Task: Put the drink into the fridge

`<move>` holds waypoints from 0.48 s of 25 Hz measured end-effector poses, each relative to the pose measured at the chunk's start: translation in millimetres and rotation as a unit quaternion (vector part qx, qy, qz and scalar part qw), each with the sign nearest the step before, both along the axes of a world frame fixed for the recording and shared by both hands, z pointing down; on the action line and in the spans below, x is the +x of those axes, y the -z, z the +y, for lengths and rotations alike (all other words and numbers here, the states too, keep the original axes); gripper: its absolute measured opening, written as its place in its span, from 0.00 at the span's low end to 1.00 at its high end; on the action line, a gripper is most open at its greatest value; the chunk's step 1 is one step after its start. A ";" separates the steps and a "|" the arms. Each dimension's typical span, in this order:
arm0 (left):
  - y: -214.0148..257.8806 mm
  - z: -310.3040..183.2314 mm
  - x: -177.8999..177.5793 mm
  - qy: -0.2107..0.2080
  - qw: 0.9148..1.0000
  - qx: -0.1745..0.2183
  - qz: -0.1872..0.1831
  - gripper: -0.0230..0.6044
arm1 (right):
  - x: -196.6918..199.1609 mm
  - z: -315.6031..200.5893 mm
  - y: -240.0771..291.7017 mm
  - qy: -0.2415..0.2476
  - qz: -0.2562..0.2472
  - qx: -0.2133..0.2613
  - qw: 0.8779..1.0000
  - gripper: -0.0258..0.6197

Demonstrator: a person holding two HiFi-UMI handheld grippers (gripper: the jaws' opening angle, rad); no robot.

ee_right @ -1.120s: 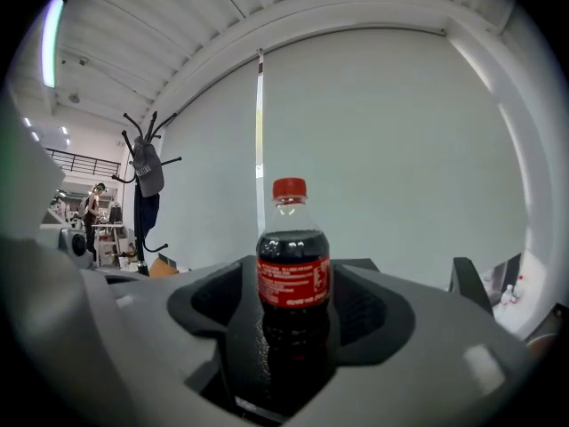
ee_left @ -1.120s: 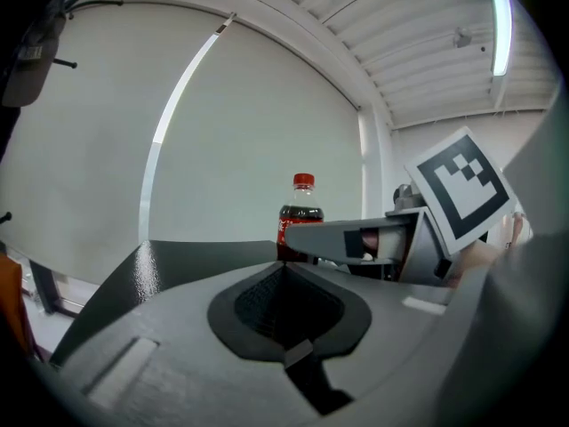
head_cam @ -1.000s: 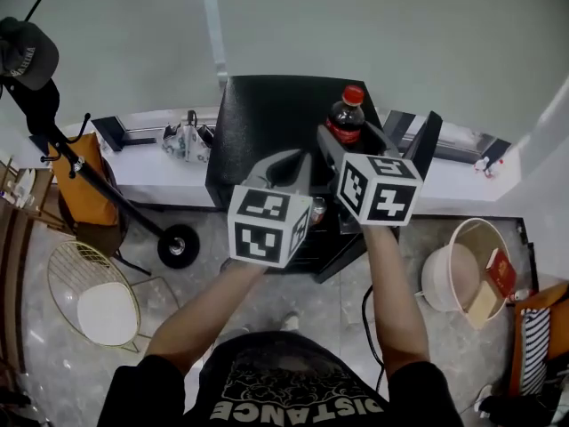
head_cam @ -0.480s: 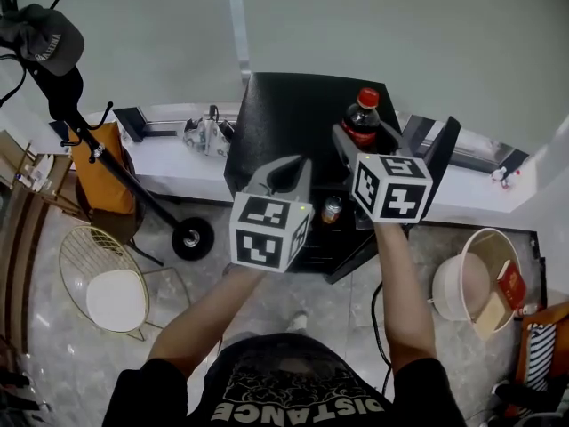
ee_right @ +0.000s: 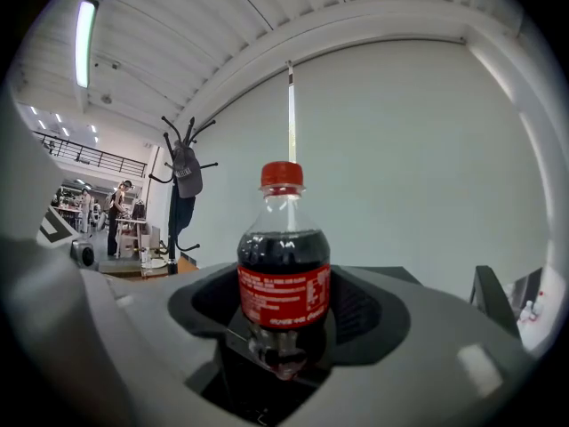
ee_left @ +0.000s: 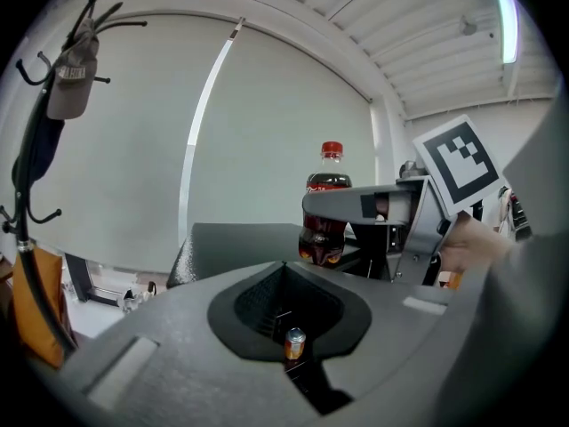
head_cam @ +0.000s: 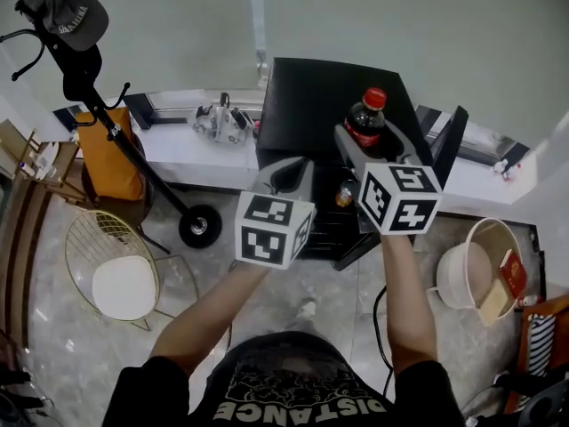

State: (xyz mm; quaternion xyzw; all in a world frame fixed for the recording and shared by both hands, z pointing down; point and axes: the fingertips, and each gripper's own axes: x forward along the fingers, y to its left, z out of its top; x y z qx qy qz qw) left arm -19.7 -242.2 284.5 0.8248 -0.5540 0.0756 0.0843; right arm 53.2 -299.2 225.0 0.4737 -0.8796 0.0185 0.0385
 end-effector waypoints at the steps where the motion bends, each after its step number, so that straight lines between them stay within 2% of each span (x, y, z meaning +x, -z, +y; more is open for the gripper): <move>1: -2.0 5.6 -4.6 0.000 1.000 0.000 -0.001 0.05 | -4.5 7.1 -0.7 0.001 -0.002 0.002 1.000 0.51; 12: -26.4 56.0 -29.3 -0.008 1.000 -0.013 0.005 0.05 | -37.4 75.0 -21.7 0.020 -0.009 0.009 1.000 0.51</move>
